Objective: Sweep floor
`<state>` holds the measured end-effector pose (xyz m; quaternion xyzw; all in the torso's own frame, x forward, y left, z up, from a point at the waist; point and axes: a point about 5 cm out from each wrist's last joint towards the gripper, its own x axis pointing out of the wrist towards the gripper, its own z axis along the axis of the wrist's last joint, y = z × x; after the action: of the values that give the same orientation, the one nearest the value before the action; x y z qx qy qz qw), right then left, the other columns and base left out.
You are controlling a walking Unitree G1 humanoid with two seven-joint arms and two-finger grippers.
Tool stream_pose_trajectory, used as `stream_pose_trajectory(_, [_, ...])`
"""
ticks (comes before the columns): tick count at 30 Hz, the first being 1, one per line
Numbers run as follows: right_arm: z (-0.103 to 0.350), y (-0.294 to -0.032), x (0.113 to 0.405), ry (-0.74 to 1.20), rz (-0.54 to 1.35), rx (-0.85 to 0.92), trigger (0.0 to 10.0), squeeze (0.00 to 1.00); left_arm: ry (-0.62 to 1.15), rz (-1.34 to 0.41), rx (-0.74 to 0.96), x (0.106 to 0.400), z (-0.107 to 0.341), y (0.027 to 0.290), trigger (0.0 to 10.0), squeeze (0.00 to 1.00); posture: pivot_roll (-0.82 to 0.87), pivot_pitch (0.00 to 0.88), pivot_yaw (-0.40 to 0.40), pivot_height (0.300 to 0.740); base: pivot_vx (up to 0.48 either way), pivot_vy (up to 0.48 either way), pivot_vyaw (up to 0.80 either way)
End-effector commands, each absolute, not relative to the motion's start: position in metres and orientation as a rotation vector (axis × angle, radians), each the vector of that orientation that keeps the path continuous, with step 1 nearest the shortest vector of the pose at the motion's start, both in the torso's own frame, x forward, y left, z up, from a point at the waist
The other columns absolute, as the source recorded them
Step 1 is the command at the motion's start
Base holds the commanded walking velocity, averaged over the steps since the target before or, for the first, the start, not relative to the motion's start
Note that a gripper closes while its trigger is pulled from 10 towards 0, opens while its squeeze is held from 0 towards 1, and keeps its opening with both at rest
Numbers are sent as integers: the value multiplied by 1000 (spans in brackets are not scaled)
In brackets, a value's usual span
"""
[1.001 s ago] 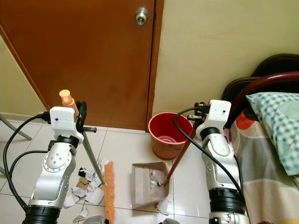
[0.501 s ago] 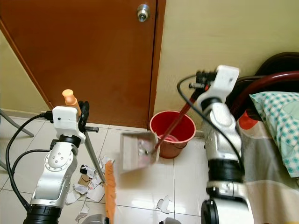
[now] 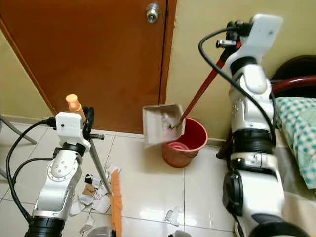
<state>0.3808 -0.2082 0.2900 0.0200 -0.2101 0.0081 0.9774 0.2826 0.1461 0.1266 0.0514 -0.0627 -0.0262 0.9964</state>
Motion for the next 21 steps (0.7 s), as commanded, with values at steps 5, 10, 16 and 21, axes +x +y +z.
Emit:
stream_pose_trajectory(5, [320,-193,380,-592,73,-220,10000,0,-111,-63,100,282,125,144,10000,0,19,27,-30,740,0,0,0])
stream_pose_trajectory(10, [311,-169,378,-640,137,-370,10000,0,-112,-66,99,281,126,143,10000,0,23,26,-31,740,0,0,0])
stream_pose_trajectory(16, [292,-141,372,-679,257,-500,10000,0,-114,-66,99,281,126,143,10000,0,23,26,-31,740,0,0,0])
stream_pose_trajectory(21, [276,-125,368,-683,344,-531,10000,0,-115,-67,99,282,126,142,10000,0,23,27,-31,740,0,0,0])
